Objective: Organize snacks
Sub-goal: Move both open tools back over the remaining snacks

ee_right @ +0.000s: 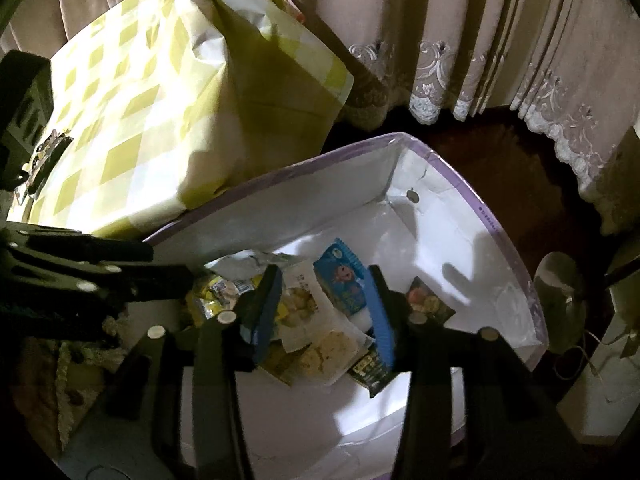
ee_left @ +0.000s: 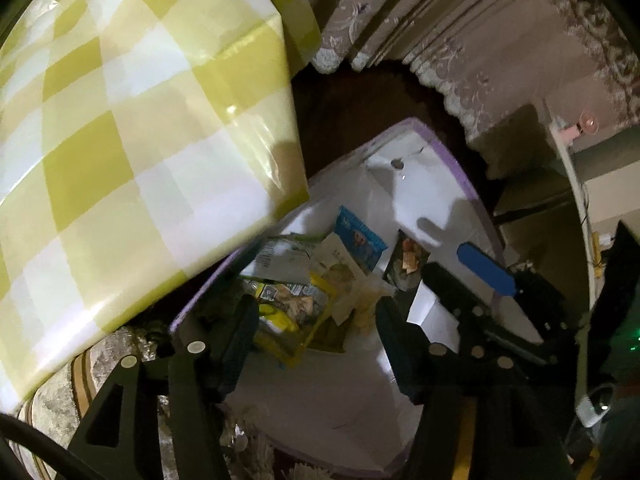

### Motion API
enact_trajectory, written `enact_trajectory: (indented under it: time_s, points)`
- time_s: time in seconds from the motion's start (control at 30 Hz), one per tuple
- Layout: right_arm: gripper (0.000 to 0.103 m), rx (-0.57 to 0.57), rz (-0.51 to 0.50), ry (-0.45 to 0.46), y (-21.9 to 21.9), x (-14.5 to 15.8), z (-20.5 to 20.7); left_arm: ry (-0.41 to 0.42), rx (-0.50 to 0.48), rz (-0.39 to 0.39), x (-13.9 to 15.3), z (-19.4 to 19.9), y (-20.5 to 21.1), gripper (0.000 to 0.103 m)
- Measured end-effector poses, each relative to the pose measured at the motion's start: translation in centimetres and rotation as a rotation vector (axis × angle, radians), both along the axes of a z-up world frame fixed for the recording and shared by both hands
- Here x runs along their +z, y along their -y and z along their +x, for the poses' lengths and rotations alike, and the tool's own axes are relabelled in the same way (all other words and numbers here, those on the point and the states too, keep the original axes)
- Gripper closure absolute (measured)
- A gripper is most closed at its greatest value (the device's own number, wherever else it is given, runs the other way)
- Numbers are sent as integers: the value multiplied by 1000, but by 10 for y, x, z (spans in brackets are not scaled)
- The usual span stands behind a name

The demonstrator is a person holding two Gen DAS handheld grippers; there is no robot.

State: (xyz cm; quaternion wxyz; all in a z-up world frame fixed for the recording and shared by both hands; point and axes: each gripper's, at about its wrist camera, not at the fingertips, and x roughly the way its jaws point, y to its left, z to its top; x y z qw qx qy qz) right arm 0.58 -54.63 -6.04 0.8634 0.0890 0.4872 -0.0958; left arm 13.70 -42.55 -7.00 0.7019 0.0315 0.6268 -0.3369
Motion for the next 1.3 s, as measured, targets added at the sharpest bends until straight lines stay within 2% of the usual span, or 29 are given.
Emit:
enact_trajectory:
  time_s: [0.17, 0.23, 0.37, 0.47, 0.67, 0.77, 0.93, 1.3]
  points:
    - [40, 16, -14, 6, -10, 9, 0, 37, 26, -74, 20, 1, -14, 40]
    - [39, 21, -23, 11, -13, 14, 1, 59, 35, -115, 30, 2, -22, 40]
    - [38, 44, -44, 20, -25, 27, 7, 176, 55, -198, 61, 4, -46, 34]
    - [38, 73, -65, 37, -39, 40, 14, 246, 79, -231, 79, 7, -71, 31]
    - [36, 125, -72, 87, -71, 64, 32, 297, 165, -227, 92, 22, -135, 31]
    - [31, 150, -80, 102, -90, 73, 41, 328, 221, -208, 94, 27, -171, 31]
    - [27, 198, -76, 118, -125, 83, 58, 374, 362, -206, 95, 43, -245, 31]
    - [21, 287, -52, 161, -198, 101, 101, 372, 757, -268, 86, 82, -416, 31]
